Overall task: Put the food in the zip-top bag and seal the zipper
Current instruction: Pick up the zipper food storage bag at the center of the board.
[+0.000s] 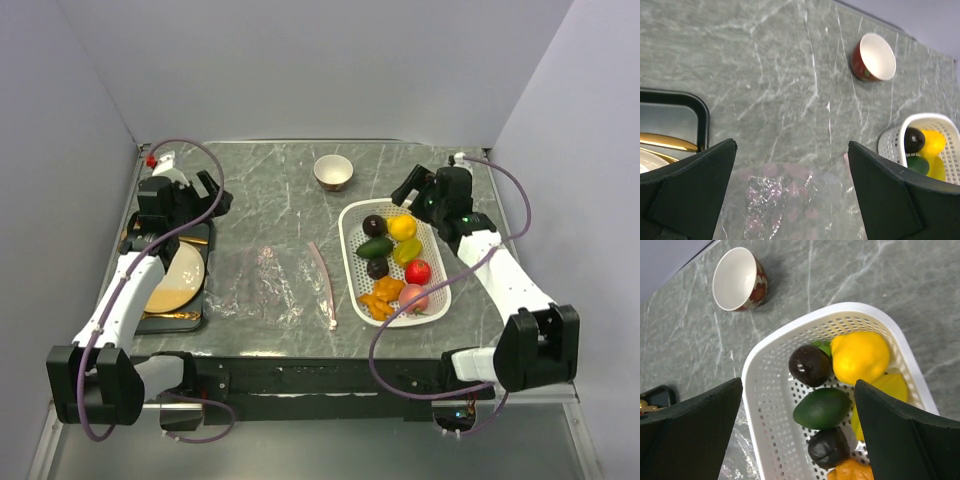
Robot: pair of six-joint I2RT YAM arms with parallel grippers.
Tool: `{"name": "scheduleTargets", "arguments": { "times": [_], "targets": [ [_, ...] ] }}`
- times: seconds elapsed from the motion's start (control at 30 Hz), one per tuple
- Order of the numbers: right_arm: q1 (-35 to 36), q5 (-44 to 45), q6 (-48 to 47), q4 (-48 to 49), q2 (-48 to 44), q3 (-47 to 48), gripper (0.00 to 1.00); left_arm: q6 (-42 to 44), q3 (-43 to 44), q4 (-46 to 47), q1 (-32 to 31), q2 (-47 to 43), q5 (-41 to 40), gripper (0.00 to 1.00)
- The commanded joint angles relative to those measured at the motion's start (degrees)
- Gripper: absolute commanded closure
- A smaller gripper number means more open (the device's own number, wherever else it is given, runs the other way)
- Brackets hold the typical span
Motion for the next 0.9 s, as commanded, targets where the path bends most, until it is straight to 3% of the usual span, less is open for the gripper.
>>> {"name": "scheduleTargets", "arguments": {
  "times": [0.0, 0.23, 0.37, 0.43, 0.5, 0.63, 0.87],
  "targets": [
    [-0.7, -5.4, 1.6, -1.5, 2.3, 2.9, 0.00, 0.6, 0.7, -0.9, -0.9, -0.7, 3.7, 0.01],
    [-0.6, -6.2, 4.3, 1.3, -2.4, -4.6, 0.00, 1.0, -0.8, -3.3, -6.6, -3.0, 0.5, 0.01],
    [-0.3, -11.6, 7.2, 4.8, -7.7, -8.4, 0.00, -0.5, -0.9, -3.7, -17.5, -3.1, -6.1, 0.01],
    [0.6, -13.2, 7.3, 3.8, -8.7, -7.6, 0.02, -2.0, -1.3, -2.8, -20.0, -2.4, -7.6, 0.02],
    [2.1, -15.7, 5.8, 3.4, -10.8, -7.6, 0.04, -3.7, -0.9, -2.6, -21.7, 0.2, -8.2, 0.03],
    [4.7, -11.0, 5.8, 0.1, -15.8, -9.3, 0.04, -6.2, 0.9, -3.6, -27.5, 6.2, -12.3, 0.10],
    [4.6, -6.4, 4.2, -2.6, -22.1, -12.7, 0.04, -11.0, 4.3, -4.9, -39.5, 18.1, -20.0, 0.14]
  ]
}}
